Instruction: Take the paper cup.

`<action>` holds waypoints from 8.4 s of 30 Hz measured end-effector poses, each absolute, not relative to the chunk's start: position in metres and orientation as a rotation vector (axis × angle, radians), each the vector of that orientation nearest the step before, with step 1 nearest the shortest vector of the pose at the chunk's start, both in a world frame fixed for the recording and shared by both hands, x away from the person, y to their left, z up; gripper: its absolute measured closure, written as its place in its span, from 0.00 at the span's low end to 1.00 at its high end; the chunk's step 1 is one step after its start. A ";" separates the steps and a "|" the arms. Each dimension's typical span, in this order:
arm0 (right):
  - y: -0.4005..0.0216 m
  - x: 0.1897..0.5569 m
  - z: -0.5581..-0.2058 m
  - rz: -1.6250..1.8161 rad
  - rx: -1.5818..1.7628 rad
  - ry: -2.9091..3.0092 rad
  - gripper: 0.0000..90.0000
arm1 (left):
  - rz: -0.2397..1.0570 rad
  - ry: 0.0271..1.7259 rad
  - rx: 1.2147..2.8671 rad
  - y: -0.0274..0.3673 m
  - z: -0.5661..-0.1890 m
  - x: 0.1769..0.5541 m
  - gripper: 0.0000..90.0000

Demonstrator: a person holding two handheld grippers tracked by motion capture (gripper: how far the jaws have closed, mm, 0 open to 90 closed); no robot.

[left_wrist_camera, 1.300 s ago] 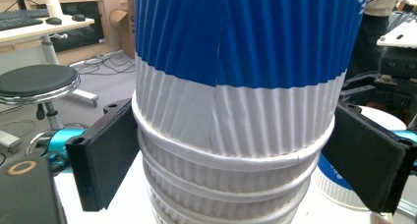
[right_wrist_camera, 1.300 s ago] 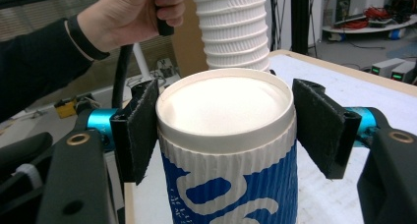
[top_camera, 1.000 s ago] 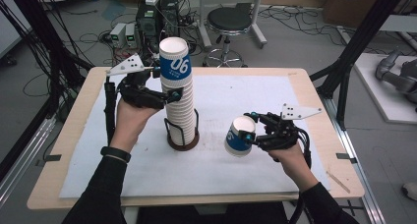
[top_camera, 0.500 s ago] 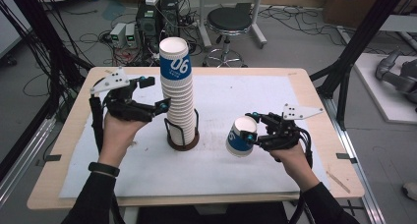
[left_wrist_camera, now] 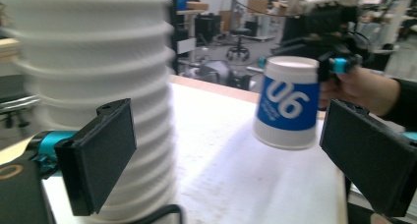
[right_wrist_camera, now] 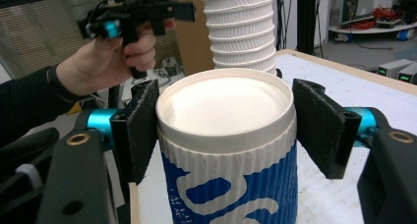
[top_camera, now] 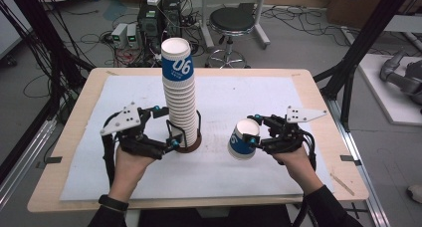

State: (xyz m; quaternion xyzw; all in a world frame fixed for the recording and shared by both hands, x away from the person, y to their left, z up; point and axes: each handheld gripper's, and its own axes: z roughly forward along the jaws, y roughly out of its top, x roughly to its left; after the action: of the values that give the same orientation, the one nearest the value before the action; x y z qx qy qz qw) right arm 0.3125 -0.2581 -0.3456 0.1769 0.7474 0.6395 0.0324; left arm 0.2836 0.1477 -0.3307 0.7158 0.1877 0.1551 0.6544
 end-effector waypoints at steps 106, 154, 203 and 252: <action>-0.229 0.307 -0.345 1.721 0.427 2.589 0.32 | 0.109 0.186 2.067 0.014 -0.374 0.306 0.23; -0.246 0.313 -0.344 1.804 0.362 2.655 0.33 | 0.040 0.154 1.834 0.040 -0.360 0.307 0.14; -0.221 0.304 -0.355 1.339 0.136 2.780 0.33 | 0.050 0.111 2.077 0.042 -0.346 0.305 0.24; -0.244 0.307 -0.350 1.669 0.216 2.647 0.25 | 0.026 0.185 1.851 0.050 -0.340 0.306 0.25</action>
State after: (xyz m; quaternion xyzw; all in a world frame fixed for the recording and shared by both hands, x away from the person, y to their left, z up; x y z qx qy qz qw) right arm 0.3072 -0.2443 -0.3496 0.0689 0.8439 0.5321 0.0026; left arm 0.3059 0.0502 -0.3401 0.7977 0.0796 0.0110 0.5977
